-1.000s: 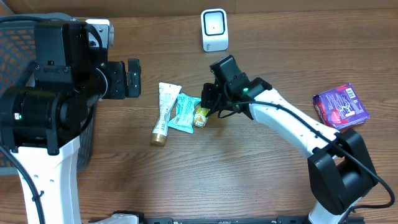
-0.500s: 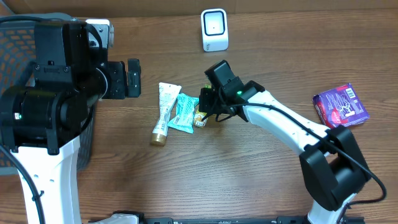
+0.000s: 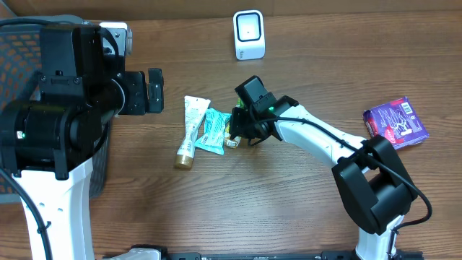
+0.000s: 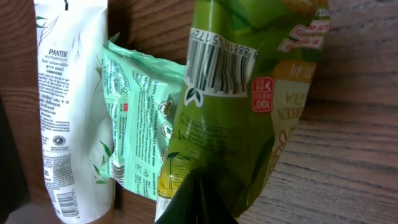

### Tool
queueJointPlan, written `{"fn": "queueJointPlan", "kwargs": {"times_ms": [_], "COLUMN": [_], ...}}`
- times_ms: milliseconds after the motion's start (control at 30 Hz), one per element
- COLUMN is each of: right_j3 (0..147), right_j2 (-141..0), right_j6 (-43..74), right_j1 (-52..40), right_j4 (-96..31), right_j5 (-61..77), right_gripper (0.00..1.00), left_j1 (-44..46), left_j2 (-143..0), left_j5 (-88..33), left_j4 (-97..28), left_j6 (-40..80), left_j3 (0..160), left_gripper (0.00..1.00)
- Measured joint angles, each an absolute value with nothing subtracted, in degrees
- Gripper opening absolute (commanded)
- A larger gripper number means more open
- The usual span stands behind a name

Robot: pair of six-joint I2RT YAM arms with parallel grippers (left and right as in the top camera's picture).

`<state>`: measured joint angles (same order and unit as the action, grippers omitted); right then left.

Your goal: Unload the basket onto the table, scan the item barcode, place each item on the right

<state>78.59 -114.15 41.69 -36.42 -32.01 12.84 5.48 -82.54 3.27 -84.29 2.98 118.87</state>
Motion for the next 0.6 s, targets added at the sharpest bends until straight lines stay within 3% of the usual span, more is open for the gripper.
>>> {"fn": "queueJointPlan", "kwargs": {"times_ms": [333,467,600], "right_j3": [79.2,79.8,81.0], "right_j2": [-115.9,-116.2,-116.6], "right_j6": [47.7,49.2,47.8], "right_j1": [-35.6,-35.4,-33.8], "right_j4": [-31.9,-32.8,-33.1], "right_j5": [15.4,16.2,20.2], "right_gripper": [0.10,0.32,0.44], "left_j1": [5.5,5.5,5.5], "left_j2": [-82.5,-82.5,-82.5], "left_j5": [3.3,3.3,3.3], "left_j4": [-84.3,-84.3,-84.3], "left_j6": [3.0,3.0,3.0], "left_j3": [118.9,118.9,118.9], "left_gripper": [1.00,1.00,1.00]}}
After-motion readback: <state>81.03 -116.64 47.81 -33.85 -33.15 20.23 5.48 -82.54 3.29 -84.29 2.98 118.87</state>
